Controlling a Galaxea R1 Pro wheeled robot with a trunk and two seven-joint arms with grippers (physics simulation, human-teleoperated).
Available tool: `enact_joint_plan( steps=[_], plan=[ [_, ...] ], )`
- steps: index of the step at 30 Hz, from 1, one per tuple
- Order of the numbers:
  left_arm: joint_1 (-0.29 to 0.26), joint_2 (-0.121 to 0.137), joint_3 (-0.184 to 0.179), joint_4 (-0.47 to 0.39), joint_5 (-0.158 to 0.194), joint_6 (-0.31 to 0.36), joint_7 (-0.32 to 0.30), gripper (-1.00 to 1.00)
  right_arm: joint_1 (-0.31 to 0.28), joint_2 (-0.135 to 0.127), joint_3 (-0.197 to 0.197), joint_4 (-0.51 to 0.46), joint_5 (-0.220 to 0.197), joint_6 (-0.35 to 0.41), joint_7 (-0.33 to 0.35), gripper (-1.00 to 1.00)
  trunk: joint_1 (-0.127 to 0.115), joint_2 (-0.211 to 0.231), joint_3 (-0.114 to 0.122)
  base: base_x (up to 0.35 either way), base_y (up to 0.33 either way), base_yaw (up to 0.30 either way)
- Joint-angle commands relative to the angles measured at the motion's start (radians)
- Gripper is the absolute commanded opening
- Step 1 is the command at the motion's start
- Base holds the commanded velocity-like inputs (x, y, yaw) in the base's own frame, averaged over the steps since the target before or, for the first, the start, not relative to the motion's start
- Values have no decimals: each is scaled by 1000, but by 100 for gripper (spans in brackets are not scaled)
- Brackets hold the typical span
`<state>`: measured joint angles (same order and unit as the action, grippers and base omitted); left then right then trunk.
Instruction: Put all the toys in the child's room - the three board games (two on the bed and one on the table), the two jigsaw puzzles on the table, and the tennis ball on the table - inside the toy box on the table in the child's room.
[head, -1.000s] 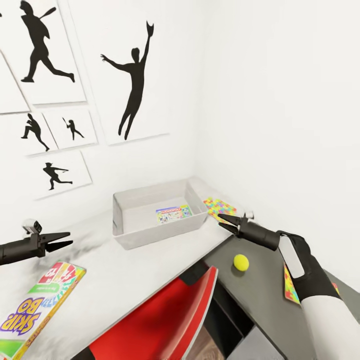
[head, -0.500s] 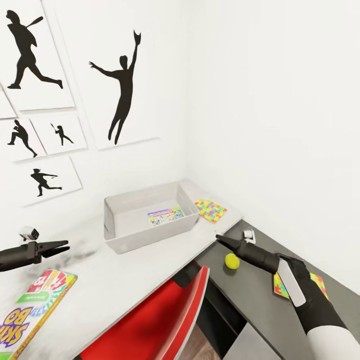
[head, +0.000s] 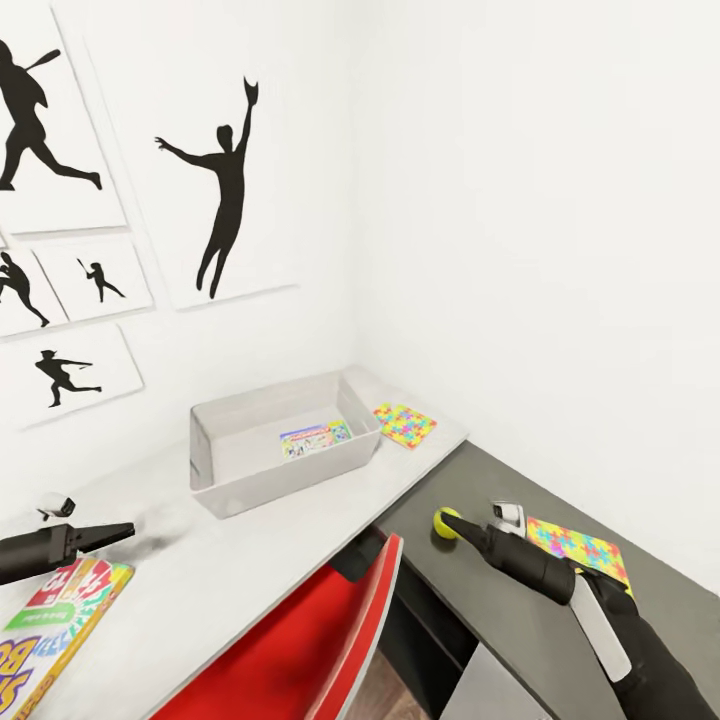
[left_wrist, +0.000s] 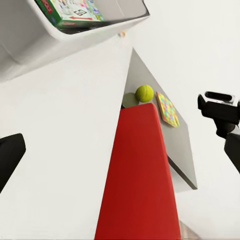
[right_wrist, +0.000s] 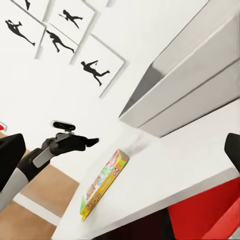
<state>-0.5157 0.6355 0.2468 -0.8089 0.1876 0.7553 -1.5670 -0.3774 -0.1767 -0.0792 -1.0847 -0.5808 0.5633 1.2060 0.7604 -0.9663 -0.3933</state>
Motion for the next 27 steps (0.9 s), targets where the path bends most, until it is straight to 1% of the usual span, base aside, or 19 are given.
enact_joint_plan(
  steps=[1,6,11,14,20,23,27],
  plan=[
    [5,0,0,1,0,5,-4,100,8,-2,0,0,-5,-2,6,100,0,-1,1,-22,0,-123],
    [23,0,0,16,1,-33,-4,100,40,-10,-5,0,-5,-51,48,100,0,-1,8,-85,2,-115],
    [31,0,8,27,1,-60,-4,100,52,-12,-8,0,-5,-78,96,100,0,-1,16,-124,51,-93],
    [32,1,27,29,1,-66,-4,100,55,-13,-9,0,-5,-85,112,100,0,-1,21,-62,40,-84],
    [35,1,77,31,0,-71,-4,100,57,-13,-10,0,-5,-92,125,100,0,-1,30,-24,15,-80],
    [36,1,94,31,-1,-72,-4,100,58,-13,-10,-1,-6,-97,128,100,0,-1,35,-7,5,-79],
    [37,1,101,31,-1,-72,-4,100,58,-13,-10,-9,-6,-100,128,100,0,-1,41,-3,2,-79]
  ],
)
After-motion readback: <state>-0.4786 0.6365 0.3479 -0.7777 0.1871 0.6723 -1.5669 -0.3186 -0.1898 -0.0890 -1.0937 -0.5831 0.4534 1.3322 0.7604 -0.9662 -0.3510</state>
